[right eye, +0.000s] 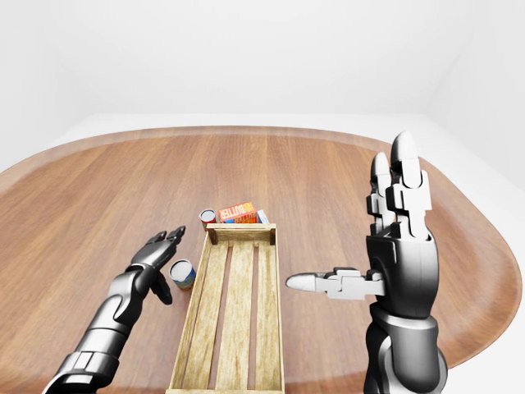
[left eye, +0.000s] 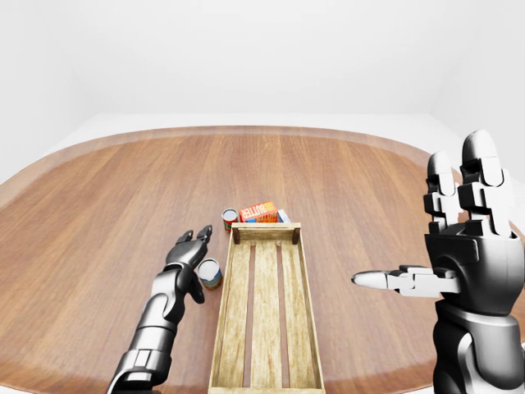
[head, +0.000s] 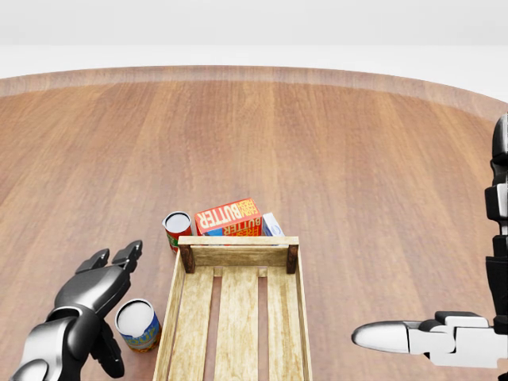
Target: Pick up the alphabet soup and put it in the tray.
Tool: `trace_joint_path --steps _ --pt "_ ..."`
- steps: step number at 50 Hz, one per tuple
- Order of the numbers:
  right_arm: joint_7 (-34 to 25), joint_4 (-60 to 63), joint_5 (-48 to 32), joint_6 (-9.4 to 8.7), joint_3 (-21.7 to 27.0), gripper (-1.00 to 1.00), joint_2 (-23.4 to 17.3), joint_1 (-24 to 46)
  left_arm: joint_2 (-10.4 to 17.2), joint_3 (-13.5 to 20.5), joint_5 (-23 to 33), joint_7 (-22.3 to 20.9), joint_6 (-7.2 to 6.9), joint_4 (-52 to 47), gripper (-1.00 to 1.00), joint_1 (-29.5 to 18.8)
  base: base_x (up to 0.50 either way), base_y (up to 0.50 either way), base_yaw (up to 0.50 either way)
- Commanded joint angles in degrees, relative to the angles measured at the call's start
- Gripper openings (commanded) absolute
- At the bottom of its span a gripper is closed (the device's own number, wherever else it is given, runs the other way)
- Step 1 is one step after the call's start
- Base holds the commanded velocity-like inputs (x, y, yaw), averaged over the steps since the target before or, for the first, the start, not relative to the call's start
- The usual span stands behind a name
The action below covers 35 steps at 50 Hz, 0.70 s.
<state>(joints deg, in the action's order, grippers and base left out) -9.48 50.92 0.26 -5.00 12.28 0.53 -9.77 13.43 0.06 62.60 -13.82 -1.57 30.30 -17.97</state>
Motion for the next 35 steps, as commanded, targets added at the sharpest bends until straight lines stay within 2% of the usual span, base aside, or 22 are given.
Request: trace_joint_path --steps 1,2,6,14,25,35 --pt "0.11 -0.09 -0.10 0.00 -0.17 1.00 0.17 0.05 0.00 -0.65 -0.41 1.45 0.82 4.22 1.00 -1.66 0.00 0.00 0.00" --pt "0.15 -0.15 0.00 0.00 -0.11 1.00 0.17 0.09 0.02 -0.69 -0.51 1.73 0.86 5.22 1.00 -2.16 0.00 0.00 0.00" --pt "0.09 0.12 0.44 0.00 0.04 1.00 0.19 -0.02 -0.25 -1.69 -0.78 6.39 2.41 15.24 1.00 -6.03 0.00 0.00 0.00" --pt "0.08 0.13 0.82 0.00 0.07 1.00 0.21 -0.08 -0.34 -2.87 -2.37 10.63 3.54 25.00 1.00 -10.51 0.00 0.00 0.00" --pt "0.06 0.36 1.01 0.00 -0.49 1.00 0.22 -0.44 -0.16 -3.70 -3.57 14.35 3.76 30.35 1.00 -12.70 0.00 0.00 0.00" --pt "-0.01 0.62 1.06 0.00 -0.41 1.00 0.26 -0.48 -0.75 -4.74 -4.36 17.77 4.65 39.08 1.00 -16.18 0.00 0.00 0.00"
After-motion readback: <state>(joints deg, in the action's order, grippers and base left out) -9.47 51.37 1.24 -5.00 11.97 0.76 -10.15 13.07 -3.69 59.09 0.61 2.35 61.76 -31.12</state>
